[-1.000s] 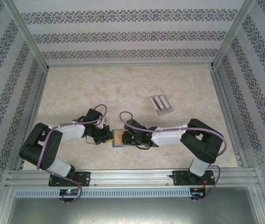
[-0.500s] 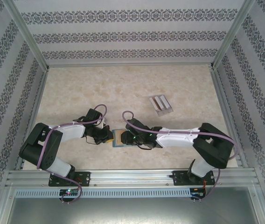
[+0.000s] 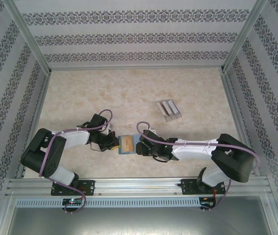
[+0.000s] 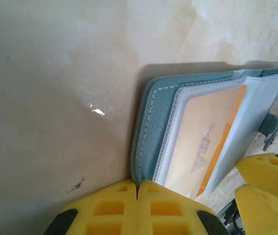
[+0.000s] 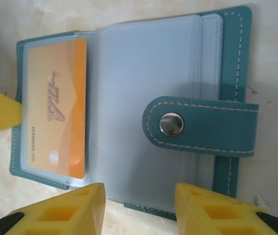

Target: Put the credit cards into the card holder

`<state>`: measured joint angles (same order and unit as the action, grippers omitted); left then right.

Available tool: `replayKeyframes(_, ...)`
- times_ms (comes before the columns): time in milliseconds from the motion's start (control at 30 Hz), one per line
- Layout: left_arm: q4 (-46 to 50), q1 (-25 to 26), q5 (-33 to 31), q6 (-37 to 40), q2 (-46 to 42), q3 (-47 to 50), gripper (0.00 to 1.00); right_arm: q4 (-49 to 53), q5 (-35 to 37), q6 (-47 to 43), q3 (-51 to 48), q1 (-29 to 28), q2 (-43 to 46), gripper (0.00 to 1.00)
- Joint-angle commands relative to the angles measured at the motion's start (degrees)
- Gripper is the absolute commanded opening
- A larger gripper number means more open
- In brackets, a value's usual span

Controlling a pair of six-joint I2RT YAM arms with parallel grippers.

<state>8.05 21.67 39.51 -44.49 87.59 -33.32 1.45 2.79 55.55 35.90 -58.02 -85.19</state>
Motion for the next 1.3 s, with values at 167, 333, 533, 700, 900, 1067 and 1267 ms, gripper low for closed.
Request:
replayKeyframes(167, -1.32, 0.78, -2.35, -0.67, 2.15, 1.08, 0.00, -1.66, -1.09, -2.22, 5.27, -0.96, -5.60, 0.31)
replayKeyframes(333, -1.82, 0.85, -2.45, -0.78, 2.44, 1.21, 0.00, -4.21, -3.59, -4.39, 6.76, -0.91, -6.85, 0.31)
replayKeyframes(533, -2.81, 0.92, -2.29, -1.40, 2.93, 1.27, 0.00, -9.43, -8.99, -5.98, 8.37, -0.93, -8.76, 0.32)
replayKeyframes(700, -3.37, 0.95, -2.33, -1.74, 2.76, 1.16, 0.00, -14.01, -13.14, -6.26, 8.72, -0.96, -9.88, 0.31)
replayKeyframes(900, -4.66, 1.00, -1.61, -2.29, 3.67, 1.02, 0.00, -19.12, -16.42, -7.28, 7.61, -1.09, -7.11, 0.31)
replayKeyframes(1067, -4.59, 0.96, -0.93, -2.01, 4.69, 0.55, 0.00, -15.04, -8.25, -10.26, 4.18, -1.00, 1.98, 0.37)
replayKeyframes(1267, -4.65, 0.95, -0.71, -1.66, 5.33, 0.06, 0.00, -8.93, -0.91, -7.31, -2.28, 2.41, 8.65, 0.42)
